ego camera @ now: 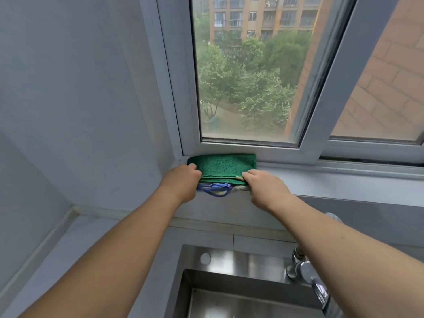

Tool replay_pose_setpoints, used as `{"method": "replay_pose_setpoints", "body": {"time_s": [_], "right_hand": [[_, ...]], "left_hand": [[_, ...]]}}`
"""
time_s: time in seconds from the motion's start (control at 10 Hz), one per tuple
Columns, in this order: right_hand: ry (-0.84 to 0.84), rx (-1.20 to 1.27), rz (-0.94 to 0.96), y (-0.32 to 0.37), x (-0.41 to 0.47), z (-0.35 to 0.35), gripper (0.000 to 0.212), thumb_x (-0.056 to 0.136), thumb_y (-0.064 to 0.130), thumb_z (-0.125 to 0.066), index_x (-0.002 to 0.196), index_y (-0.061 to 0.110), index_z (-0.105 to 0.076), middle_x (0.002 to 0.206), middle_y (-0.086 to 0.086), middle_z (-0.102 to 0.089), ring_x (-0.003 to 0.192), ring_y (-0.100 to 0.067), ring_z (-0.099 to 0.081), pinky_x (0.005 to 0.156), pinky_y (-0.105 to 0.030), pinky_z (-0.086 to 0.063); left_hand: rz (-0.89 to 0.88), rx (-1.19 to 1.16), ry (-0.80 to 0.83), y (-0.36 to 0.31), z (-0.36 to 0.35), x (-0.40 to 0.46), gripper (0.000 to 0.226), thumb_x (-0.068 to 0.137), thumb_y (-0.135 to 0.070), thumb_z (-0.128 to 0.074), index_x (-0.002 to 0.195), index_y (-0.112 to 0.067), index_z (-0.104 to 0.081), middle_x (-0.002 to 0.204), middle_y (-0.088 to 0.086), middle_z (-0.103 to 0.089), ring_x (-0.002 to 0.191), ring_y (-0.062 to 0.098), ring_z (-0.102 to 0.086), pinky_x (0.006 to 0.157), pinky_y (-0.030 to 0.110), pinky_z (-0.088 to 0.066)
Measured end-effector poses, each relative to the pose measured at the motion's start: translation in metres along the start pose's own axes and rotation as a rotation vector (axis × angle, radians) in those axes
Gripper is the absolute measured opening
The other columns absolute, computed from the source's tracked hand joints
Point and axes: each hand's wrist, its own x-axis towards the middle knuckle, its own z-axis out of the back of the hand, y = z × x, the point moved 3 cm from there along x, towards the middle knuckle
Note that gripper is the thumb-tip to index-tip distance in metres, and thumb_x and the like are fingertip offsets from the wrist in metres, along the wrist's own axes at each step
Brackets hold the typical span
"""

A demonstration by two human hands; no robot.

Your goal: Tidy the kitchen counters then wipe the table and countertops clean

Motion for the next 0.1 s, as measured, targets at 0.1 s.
{"method": "replay_pose_setpoints", "body": {"time_s": [0.1], "right_hand": [[-0.039,0.103,-0.076,-0.003,-0.0156,0.0141,0.041,0.086,0.01,-0.045,0.126,0.009,-0.05,0.13,-0.007,-0.052,0.119,-0.027,-0.05,0.095,-0.038,-0.046]], "left_hand": [[0.056,-0.134,-0.021,-0.0013,0.0119,-0.0087,0.017,0.089,-0.011,-0.047,0.102,-0.012,-0.058,0.111,0.005,-0.053,0.101,0.03,-0.056,0.074,0.039,-0.049]]}}
